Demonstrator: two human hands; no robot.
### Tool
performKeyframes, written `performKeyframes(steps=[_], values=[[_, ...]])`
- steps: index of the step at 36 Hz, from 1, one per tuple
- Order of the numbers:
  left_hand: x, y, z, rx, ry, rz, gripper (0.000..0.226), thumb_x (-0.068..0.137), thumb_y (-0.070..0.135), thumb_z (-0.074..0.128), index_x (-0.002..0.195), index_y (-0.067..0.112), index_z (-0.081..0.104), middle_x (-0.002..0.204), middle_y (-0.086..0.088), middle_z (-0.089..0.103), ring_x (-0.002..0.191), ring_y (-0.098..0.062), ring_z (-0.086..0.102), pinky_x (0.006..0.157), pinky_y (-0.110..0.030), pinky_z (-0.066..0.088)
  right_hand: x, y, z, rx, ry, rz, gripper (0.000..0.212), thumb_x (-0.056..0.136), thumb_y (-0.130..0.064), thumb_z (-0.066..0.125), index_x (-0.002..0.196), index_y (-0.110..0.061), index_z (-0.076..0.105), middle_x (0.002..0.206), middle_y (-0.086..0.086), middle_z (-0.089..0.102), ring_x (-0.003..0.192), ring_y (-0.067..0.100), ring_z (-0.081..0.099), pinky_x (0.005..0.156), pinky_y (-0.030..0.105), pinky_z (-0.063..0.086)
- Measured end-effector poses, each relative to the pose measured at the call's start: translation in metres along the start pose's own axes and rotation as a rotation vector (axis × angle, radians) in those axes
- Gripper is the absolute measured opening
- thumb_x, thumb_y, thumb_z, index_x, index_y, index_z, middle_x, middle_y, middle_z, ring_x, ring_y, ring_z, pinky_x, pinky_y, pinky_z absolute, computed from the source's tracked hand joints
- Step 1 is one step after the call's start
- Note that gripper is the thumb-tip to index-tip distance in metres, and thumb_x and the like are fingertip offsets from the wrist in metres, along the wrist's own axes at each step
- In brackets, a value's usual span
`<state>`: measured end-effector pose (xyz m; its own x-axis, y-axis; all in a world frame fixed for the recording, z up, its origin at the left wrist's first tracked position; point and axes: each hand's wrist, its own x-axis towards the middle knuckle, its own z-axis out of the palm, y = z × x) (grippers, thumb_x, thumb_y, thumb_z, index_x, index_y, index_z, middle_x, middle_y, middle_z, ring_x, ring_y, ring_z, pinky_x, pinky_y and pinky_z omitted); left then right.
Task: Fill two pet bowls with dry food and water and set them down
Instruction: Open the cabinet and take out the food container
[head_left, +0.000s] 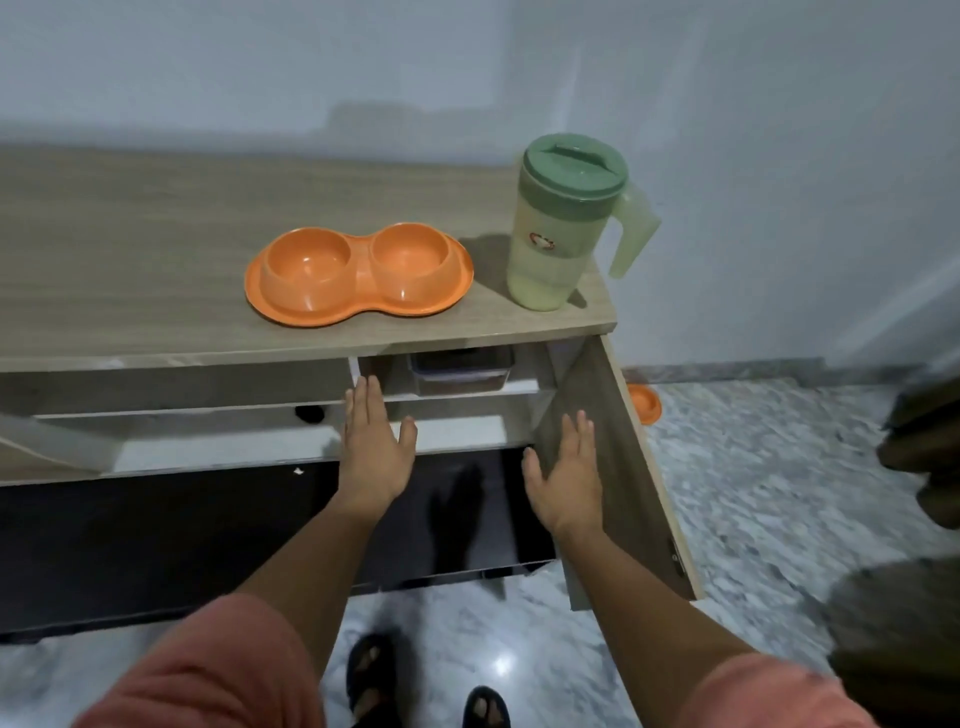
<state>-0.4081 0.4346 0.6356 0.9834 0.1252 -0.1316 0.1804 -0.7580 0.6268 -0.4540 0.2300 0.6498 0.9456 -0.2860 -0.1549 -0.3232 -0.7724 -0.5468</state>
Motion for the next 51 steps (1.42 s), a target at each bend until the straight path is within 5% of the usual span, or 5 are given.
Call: performKeyframes(steps=[6, 19, 27, 44, 51], values=[[0.015, -0.005, 0.041, -0.237, 0.042, -0.127, 0.067, 0.100, 0.037, 0.041, 0.154, 0.009, 0.012, 0.162, -0.006, 0.012, 0.149, -0.021, 0.012, 0.121, -0.032, 0.013, 0.046, 0.001, 0.039, 0.484, -0.029, 0.221, 0.068, 0.093, -0.040, 0.055, 0.150, -0.018, 0.027, 0.153, 0.005, 0.034, 0.142, 0.025, 0.032, 0.117, 0.037, 0.028], [0.102, -0.022, 0.121, -0.438, 0.096, -0.303, 0.075, 0.095, 0.056, 0.041, 0.152, 0.013, 0.021, 0.154, -0.013, 0.033, 0.140, -0.033, 0.034, 0.112, -0.040, 0.028, 0.145, 0.021, 0.124, 0.794, -0.039, 0.187, 0.074, 0.087, -0.042, 0.063, 0.150, -0.022, 0.028, 0.155, 0.000, 0.030, 0.143, 0.017, 0.029, 0.110, 0.023, 0.023], [0.132, -0.022, 0.142, -0.623, 0.150, -0.420, 0.069, 0.094, 0.058, 0.036, 0.142, 0.008, 0.038, 0.140, -0.018, 0.048, 0.126, -0.036, 0.047, 0.102, -0.041, 0.036, 0.177, 0.021, 0.136, 0.807, -0.025, 0.160, 0.071, 0.087, -0.048, 0.061, 0.147, -0.020, 0.036, 0.145, 0.000, 0.046, 0.134, 0.019, 0.042, 0.106, 0.023, 0.028], [0.105, -0.010, 0.134, -0.720, 0.116, -0.444, 0.058, 0.099, 0.043, 0.036, 0.152, 0.023, 0.024, 0.153, -0.006, 0.036, 0.137, -0.030, 0.036, 0.110, -0.037, 0.030, 0.156, 0.015, 0.127, 0.805, -0.098, 0.251, 0.061, 0.094, -0.046, 0.049, 0.146, -0.018, 0.036, 0.147, 0.001, 0.042, 0.135, 0.023, 0.040, 0.108, 0.031, 0.029], [0.057, -0.015, 0.125, -0.767, 0.125, -0.418, 0.046, 0.098, 0.036, 0.040, 0.142, 0.023, 0.041, 0.132, -0.004, 0.057, 0.114, -0.023, 0.053, 0.099, -0.032, 0.039, 0.106, 0.019, 0.118, 0.842, -0.061, 0.308, 0.036, 0.095, -0.034, 0.051, 0.123, -0.011, 0.056, 0.106, 0.002, 0.058, 0.109, 0.023, 0.055, 0.086, 0.023, 0.032]])
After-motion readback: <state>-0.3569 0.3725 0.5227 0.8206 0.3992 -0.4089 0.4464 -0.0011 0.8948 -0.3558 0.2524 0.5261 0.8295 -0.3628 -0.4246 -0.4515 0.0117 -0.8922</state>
